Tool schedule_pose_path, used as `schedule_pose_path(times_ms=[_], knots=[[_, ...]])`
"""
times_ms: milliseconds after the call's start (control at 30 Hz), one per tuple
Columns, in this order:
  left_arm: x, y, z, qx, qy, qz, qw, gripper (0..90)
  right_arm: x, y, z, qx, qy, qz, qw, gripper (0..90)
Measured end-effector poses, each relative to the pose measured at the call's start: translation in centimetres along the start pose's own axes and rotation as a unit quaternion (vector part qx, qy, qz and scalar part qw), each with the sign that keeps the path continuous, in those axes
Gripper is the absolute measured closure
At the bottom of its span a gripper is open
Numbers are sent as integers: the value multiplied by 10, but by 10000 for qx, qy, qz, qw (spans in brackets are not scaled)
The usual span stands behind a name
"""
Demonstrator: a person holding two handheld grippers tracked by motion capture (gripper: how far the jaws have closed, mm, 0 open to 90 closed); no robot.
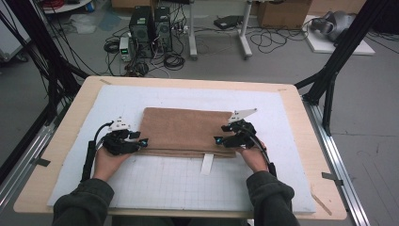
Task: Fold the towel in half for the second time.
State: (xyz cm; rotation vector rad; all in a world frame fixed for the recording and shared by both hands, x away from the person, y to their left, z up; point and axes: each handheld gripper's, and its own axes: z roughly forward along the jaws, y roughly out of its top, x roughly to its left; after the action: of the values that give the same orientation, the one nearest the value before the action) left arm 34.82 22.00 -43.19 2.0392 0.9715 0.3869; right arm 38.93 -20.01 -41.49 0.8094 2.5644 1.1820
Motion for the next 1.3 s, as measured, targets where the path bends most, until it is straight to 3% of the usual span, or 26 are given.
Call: schedule_pose_path(times_ms=[67, 133, 300, 433, 633, 867, 1300], knots=[[-5, -3, 1, 114, 41, 185, 9998, 499, 2, -6, 3, 93, -8, -22, 10000, 411], [-7, -6, 3, 179, 75, 209, 9996, 500, 3, -12, 9, 308, -45, -51, 9995, 408], [-5, -8, 2, 52, 38, 89, 9999, 491, 3, -14, 10, 247, -35, 23, 9997, 398], [-2, -8, -1, -17, -22, -71, 10000, 397, 4, -13, 7, 168, -94, 95, 9998, 327], [-3, -6, -8, -138, -79, -120, 9998, 314, 4, -13, 1, 76, -48, 298, 9995, 222], [-3, -8, -15, -240, -17, -240, 9994, 211, 11, -10, -8, -26, -15, 307, 9995, 175], [-9, -11, -33, -360, -115, -173, 9991, 71, 18, -14, -32, -301, 45, 357, 9989, 139]])
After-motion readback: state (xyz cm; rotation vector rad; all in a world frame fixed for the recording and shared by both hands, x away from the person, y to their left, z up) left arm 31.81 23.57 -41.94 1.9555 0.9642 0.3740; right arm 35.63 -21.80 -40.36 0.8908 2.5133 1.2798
